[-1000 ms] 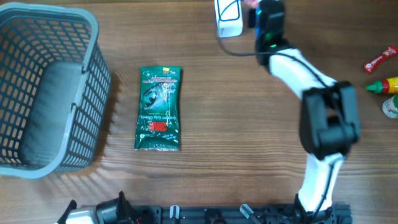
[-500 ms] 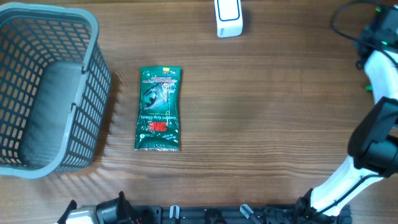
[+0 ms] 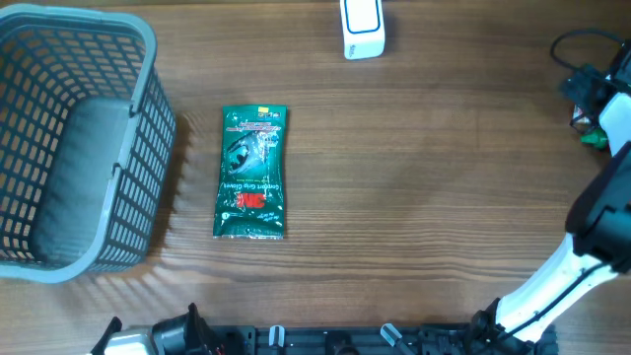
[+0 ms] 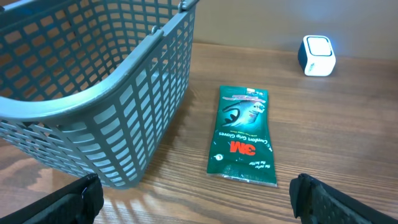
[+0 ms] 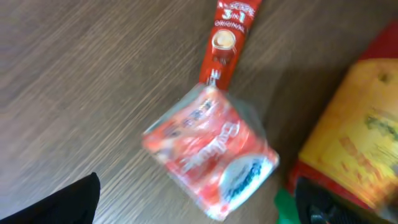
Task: Scan the item barcode
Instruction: 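Carry the box to the right edge and release it, then reach the right gripper to the green gloves bag and grasp its top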
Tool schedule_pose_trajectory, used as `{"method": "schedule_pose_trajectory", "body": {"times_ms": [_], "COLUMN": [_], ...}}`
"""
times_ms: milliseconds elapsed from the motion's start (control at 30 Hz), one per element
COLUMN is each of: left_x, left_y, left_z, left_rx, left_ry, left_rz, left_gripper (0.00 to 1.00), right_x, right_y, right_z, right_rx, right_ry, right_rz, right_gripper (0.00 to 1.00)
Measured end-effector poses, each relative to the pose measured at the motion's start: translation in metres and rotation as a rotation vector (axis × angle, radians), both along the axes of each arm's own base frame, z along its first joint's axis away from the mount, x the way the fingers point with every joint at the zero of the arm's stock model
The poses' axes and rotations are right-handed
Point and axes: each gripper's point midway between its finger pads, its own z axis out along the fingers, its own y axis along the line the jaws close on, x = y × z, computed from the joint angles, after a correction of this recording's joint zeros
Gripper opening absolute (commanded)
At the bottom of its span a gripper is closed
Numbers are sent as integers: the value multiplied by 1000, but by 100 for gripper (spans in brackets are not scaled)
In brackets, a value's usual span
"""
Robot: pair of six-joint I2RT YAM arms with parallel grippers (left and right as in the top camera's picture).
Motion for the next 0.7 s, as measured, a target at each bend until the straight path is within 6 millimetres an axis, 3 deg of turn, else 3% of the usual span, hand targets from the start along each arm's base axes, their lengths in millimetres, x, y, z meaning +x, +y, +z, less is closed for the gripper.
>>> {"method": "schedule_pose_trajectory", "body": {"times_ms": [67, 133, 233, 300, 433, 700], "left_x": [0, 0, 0, 0, 0, 0], "left_y": [0, 0, 0, 0, 0, 0], "left_z": [0, 0, 0, 0, 0, 0], "left_rx": [0, 0, 0, 0, 0, 0], "left_ry": [-1, 0, 0, 0, 0, 0], "left_rz": [0, 0, 0, 0, 0, 0], "left_gripper": [100, 100, 100, 100, 100, 100], "right_x": [-6, -10, -10, -9, -12, -23], "right_y": [10, 28, 79, 126, 244, 433], "right_z": [19, 53, 83, 81, 80, 79], "right_rx": [50, 133, 336, 509, 744, 559], "right_ry": [-28, -100, -172, -153, -46, 36], "right_rz": [-23, -30, 21, 83, 326, 970], "right_gripper": [100, 100, 100, 100, 100, 100]}}
